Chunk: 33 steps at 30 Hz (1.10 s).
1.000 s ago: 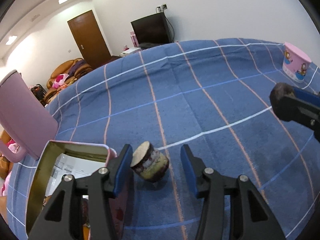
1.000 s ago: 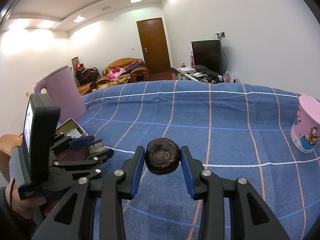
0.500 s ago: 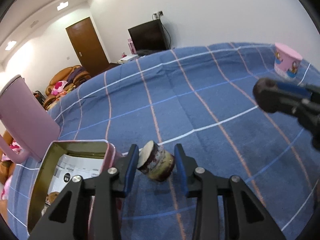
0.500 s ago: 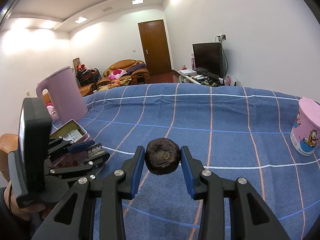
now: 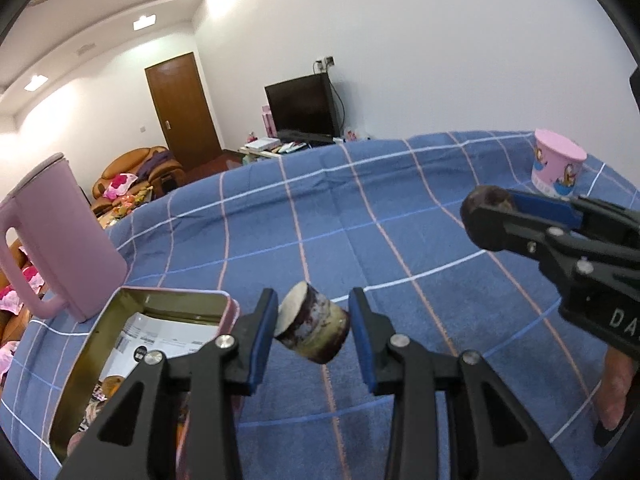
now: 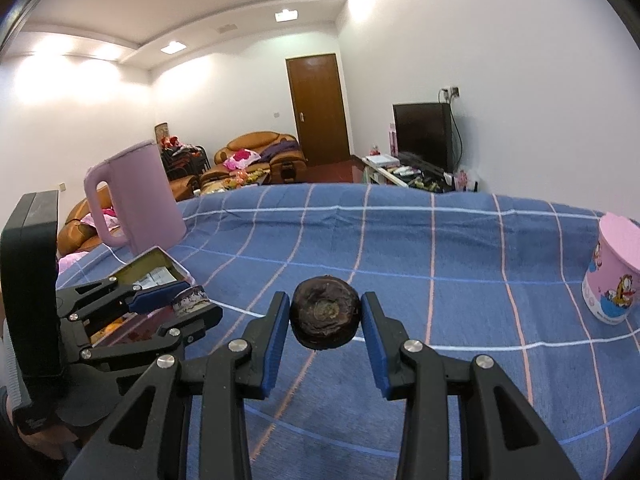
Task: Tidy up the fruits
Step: 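Lift the roll cake with left gripper while right gripper lifts the brown cake, then carry the roll cake in left gripper over the tin while right gripper carries the brown cake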
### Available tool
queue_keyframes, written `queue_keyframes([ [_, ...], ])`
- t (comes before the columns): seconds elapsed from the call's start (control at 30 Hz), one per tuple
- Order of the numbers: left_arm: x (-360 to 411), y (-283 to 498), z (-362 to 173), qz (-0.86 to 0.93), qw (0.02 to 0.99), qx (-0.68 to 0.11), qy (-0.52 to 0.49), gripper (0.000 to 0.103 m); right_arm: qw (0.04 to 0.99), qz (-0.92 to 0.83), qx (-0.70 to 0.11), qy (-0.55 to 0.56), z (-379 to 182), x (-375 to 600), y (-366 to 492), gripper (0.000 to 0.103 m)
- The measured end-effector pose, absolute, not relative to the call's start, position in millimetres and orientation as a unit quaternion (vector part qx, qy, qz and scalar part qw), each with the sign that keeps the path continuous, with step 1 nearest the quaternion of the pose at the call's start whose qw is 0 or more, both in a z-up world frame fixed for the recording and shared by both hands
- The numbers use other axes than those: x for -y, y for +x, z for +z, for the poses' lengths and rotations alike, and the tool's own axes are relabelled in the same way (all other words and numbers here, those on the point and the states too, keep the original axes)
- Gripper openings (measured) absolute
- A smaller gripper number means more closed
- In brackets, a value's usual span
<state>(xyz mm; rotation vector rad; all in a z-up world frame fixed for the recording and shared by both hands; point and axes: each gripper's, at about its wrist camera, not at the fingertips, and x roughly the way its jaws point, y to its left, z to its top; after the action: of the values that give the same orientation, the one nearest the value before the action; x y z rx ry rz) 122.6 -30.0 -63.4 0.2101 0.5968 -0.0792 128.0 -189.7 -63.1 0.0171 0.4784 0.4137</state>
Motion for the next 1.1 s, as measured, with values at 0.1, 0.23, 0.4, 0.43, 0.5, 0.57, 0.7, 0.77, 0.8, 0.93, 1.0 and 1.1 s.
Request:
queue_keyframes([
  [0.1, 22, 118, -58, -0.036, 0.952, -0.287, 0.099, 0.038, 0.952, 0.206, -0.228, 0.001, -59, 183, 126, 0.039],
  [0.23, 6, 111, -49, -0.028, 0.955, -0.280, 0.089, 0.038, 0.950, 0.214, -0.227, -0.004, -54, 171, 126, 0.039],
  [0.4, -16, 106, -40, -0.016, 0.958, -0.276, 0.077, 0.038, 0.945, 0.234, -0.227, -0.012, -45, 147, 127, 0.039],
  [0.43, -22, 105, -38, -0.010, 0.959, -0.275, 0.075, 0.038, 0.944, 0.240, -0.226, -0.013, -43, 141, 128, 0.039],
  [0.5, -32, 104, -37, -0.006, 0.959, -0.275, 0.070, 0.038, 0.941, 0.250, -0.227, -0.015, -39, 127, 129, 0.039],
  [0.57, -46, 104, -36, 0.004, 0.959, -0.275, 0.064, 0.038, 0.939, 0.259, -0.225, -0.024, -37, 113, 130, 0.039],
  [0.7, -69, 101, -34, 0.017, 0.961, -0.271, 0.050, 0.038, 0.936, 0.272, -0.223, -0.032, -35, 91, 130, 0.039],
  [0.77, -78, 99, -34, 0.024, 0.962, -0.268, 0.045, 0.038, 0.935, 0.276, -0.219, -0.037, -34, 80, 130, 0.039],
  [0.8, -83, 98, -34, 0.027, 0.962, -0.267, 0.041, 0.038, 0.935, 0.278, -0.217, -0.039, -33, 76, 129, 0.039],
  [0.93, -99, 95, -32, 0.037, 0.964, -0.262, 0.032, 0.038, 0.933, 0.288, -0.213, -0.045, -31, 62, 127, 0.039],
  [1.0, -103, 94, -31, 0.041, 0.964, -0.260, 0.031, 0.038, 0.931, 0.292, -0.213, -0.047, -31, 55, 126, 0.039],
  [1.1, -109, 93, -32, 0.046, 0.964, -0.261, 0.028, 0.038, 0.930, 0.297, -0.213, -0.048, -32, 46, 126, 0.039],
])
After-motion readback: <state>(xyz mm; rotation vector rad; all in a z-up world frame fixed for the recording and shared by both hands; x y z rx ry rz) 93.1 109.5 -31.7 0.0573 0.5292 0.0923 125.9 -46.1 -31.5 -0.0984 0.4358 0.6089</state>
